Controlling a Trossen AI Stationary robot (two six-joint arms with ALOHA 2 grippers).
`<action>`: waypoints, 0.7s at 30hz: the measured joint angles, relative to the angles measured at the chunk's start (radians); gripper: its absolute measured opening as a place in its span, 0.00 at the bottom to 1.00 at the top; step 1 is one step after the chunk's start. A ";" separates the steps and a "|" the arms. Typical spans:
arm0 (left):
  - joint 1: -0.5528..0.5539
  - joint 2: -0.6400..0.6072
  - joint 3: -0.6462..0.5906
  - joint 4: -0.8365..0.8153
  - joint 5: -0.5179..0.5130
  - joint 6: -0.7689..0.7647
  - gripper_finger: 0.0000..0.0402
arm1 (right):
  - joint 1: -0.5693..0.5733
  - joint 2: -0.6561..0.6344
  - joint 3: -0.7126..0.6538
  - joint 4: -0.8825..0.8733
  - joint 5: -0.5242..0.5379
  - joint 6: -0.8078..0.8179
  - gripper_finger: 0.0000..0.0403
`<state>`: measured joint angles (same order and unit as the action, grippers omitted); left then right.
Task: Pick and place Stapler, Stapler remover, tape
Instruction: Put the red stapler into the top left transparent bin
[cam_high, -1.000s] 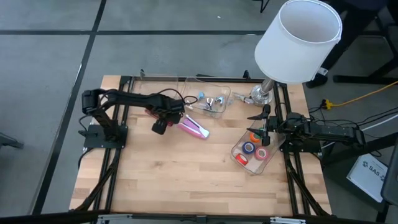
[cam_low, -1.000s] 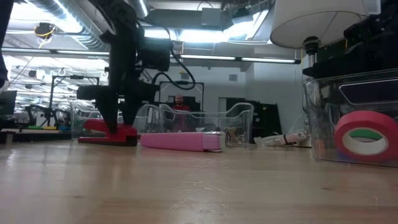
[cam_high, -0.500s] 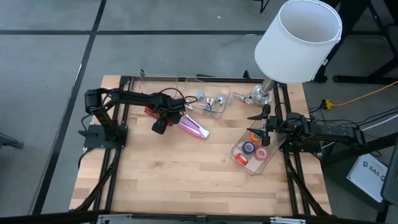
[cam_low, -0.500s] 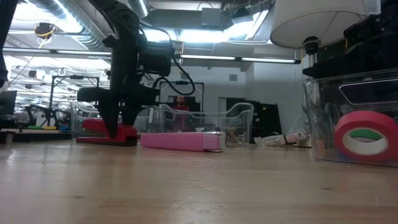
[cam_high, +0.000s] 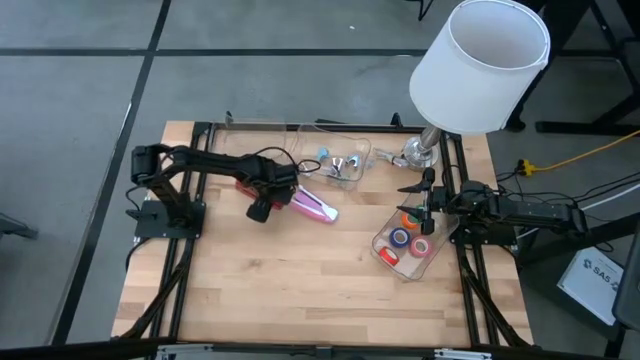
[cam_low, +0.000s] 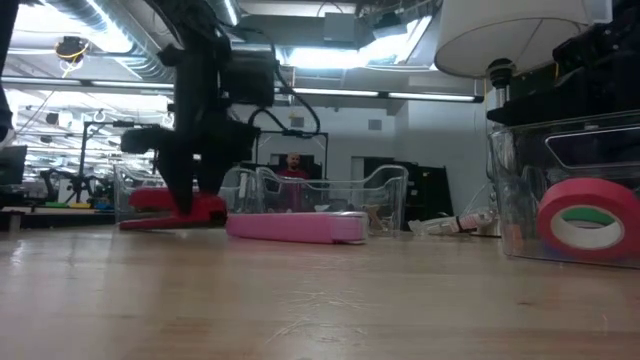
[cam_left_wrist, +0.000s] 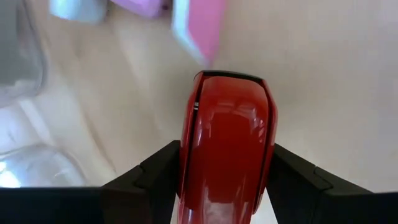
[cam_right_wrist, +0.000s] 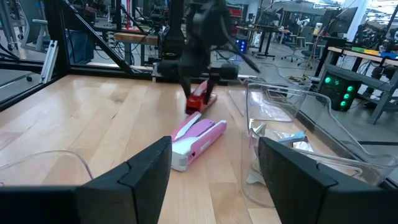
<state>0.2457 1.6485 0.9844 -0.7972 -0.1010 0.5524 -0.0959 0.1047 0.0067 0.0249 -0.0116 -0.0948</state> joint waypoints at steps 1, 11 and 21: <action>-0.003 -0.014 0.000 -0.003 0.019 -0.007 0.49 | 0.000 0.000 0.000 0.000 0.000 0.000 0.59; -0.042 -0.144 0.000 0.031 0.102 -0.106 0.48 | 0.000 0.000 0.000 0.000 0.000 0.000 0.59; -0.047 -0.322 0.003 0.109 0.107 -0.180 0.48 | 0.000 0.000 0.000 0.000 0.000 0.000 0.59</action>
<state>0.1992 1.3263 0.9871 -0.6878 0.0057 0.3721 -0.0961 0.1047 0.0067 0.0250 -0.0116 -0.0948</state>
